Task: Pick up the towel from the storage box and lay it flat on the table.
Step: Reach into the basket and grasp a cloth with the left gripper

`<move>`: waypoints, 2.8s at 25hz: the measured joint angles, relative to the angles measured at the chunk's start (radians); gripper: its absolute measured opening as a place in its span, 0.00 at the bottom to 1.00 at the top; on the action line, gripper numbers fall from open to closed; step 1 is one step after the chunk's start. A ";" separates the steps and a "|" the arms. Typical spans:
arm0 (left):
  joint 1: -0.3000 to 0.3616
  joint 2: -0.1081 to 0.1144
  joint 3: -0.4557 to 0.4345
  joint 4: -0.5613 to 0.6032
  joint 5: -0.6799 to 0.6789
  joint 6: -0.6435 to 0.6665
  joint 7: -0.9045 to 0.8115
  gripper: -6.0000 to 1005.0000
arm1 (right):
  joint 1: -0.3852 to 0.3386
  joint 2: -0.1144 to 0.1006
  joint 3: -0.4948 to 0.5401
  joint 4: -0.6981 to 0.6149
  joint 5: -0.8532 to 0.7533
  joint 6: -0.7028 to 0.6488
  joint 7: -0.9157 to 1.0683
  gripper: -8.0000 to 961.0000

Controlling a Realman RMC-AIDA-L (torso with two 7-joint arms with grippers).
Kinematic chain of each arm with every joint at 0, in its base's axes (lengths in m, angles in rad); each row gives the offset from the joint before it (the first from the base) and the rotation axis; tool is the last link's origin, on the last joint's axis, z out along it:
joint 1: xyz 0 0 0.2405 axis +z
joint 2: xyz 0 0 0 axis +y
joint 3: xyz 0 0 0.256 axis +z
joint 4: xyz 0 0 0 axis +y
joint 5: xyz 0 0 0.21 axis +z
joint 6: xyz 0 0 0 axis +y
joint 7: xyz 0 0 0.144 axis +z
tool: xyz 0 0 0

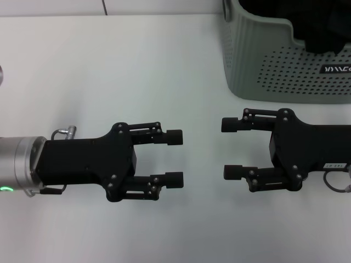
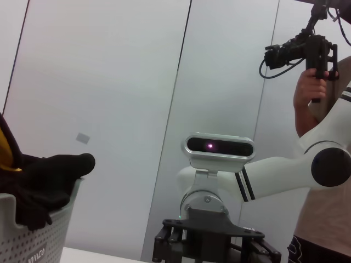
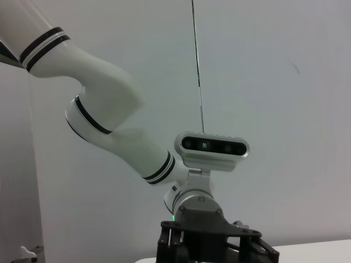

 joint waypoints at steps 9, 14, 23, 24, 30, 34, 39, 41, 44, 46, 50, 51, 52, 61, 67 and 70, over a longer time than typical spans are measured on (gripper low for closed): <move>-0.005 0.001 0.000 -0.005 -0.006 0.000 -0.001 0.70 | 0.000 0.001 0.000 0.000 0.001 0.001 -0.009 0.77; -0.007 0.002 -0.001 -0.005 -0.025 0.000 0.004 0.70 | 0.000 0.002 0.003 0.000 0.001 0.003 -0.012 0.77; -0.024 0.017 -0.001 -0.007 -0.295 0.000 -0.022 0.70 | -0.003 -0.001 0.008 0.072 0.001 0.009 -0.029 0.77; -0.034 0.021 -0.002 -0.007 -0.326 0.000 -0.039 0.70 | -0.004 0.000 0.008 0.086 0.001 0.011 -0.037 0.77; -0.148 0.007 -0.002 -0.022 -0.391 -0.056 -0.196 0.70 | -0.005 0.004 0.008 0.130 0.001 0.035 -0.063 0.77; -0.219 -0.026 -0.002 -0.023 -0.415 -0.151 -0.323 0.70 | -0.004 0.005 0.008 0.138 0.003 0.037 -0.068 0.77; -0.270 -0.072 -0.003 -0.027 -0.450 -0.242 -0.452 0.70 | -0.005 0.006 0.008 0.161 0.013 0.041 -0.093 0.77; -0.282 -0.091 -0.002 -0.016 -0.476 -0.288 -0.491 0.70 | -0.005 0.007 0.008 0.172 0.014 0.048 -0.098 0.77; -0.295 -0.096 -0.001 0.036 -0.479 -0.338 -0.496 0.70 | 0.002 0.009 0.007 0.183 0.014 0.056 -0.105 0.77; -0.317 -0.096 -0.001 0.098 -0.482 -0.415 -0.504 0.70 | 0.003 0.010 0.006 0.189 0.013 0.059 -0.108 0.77; -0.347 -0.096 0.000 0.142 -0.479 -0.526 -0.525 0.70 | 0.005 0.010 0.007 0.207 0.014 0.077 -0.128 0.77; -0.355 -0.096 0.000 0.153 -0.476 -0.558 -0.526 0.70 | 0.004 0.011 0.007 0.209 0.014 0.087 -0.133 0.77; -0.364 -0.097 0.000 0.166 -0.474 -0.590 -0.526 0.70 | 0.002 0.012 0.007 0.214 0.013 0.098 -0.138 0.77; -0.425 -0.101 -0.014 0.249 -0.495 -0.783 -0.519 0.70 | 0.004 0.013 0.007 0.285 0.039 0.126 -0.198 0.77; -0.454 -0.103 -0.016 0.289 -0.547 -0.876 -0.464 0.70 | -0.002 0.013 0.008 0.285 0.040 0.124 -0.207 0.77; -0.464 -0.103 -0.016 0.322 -0.579 -0.929 -0.410 0.69 | -0.002 0.013 0.008 0.285 0.040 0.124 -0.207 0.77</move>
